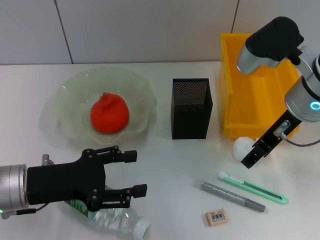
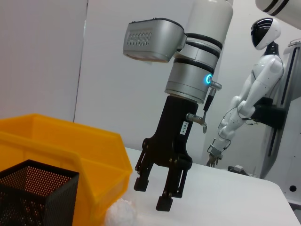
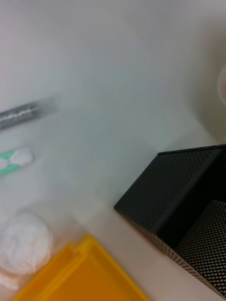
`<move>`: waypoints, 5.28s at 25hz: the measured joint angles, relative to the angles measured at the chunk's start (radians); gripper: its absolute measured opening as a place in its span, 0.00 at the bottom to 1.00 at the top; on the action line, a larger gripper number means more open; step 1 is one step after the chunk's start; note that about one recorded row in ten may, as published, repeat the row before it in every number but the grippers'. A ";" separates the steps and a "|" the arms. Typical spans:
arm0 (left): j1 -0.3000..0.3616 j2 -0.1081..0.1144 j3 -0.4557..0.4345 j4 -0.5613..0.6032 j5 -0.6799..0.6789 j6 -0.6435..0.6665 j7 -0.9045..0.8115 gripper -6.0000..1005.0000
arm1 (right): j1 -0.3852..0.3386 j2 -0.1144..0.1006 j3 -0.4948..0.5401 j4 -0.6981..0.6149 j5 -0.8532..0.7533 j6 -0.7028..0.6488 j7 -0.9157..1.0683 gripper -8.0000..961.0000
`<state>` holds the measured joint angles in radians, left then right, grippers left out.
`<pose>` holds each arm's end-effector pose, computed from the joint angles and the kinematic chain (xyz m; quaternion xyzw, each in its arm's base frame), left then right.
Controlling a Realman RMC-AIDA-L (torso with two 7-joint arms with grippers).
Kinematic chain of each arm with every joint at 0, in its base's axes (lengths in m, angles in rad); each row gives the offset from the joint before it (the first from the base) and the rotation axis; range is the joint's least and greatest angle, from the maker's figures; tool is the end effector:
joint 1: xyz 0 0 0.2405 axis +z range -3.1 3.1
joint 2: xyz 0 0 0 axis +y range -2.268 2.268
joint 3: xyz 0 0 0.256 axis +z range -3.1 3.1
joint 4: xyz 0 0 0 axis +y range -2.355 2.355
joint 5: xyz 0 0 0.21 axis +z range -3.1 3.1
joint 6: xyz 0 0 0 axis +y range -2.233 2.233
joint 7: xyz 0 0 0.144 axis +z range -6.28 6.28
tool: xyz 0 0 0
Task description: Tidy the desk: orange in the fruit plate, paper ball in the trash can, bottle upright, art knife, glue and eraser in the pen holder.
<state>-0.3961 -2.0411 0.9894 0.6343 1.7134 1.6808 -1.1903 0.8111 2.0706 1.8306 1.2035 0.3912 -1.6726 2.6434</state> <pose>-0.2604 0.2826 -0.0091 -0.9452 -0.1254 -0.2941 0.0657 0.1612 0.3793 0.0090 -0.8853 0.3492 -0.2497 0.1786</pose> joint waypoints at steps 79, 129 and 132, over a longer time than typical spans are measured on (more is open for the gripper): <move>-0.006 0.005 0.000 0.002 0.000 0.000 -0.015 0.79 | -0.097 0.011 -0.207 -0.034 0.057 0.267 -0.077 0.70; -0.009 0.006 0.000 0.005 0.000 0.006 -0.015 0.79 | -0.136 0.004 0.247 0.169 0.098 0.346 -0.107 0.72; -0.009 0.006 0.000 0.005 0.000 0.006 -0.015 0.79 | -0.136 0.004 0.247 0.167 0.098 0.354 -0.108 0.78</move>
<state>-0.4052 -2.0355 0.9894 0.6389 1.7130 1.6872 -1.2057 0.6747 2.0751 2.0775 1.3704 0.4890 -1.3183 2.5352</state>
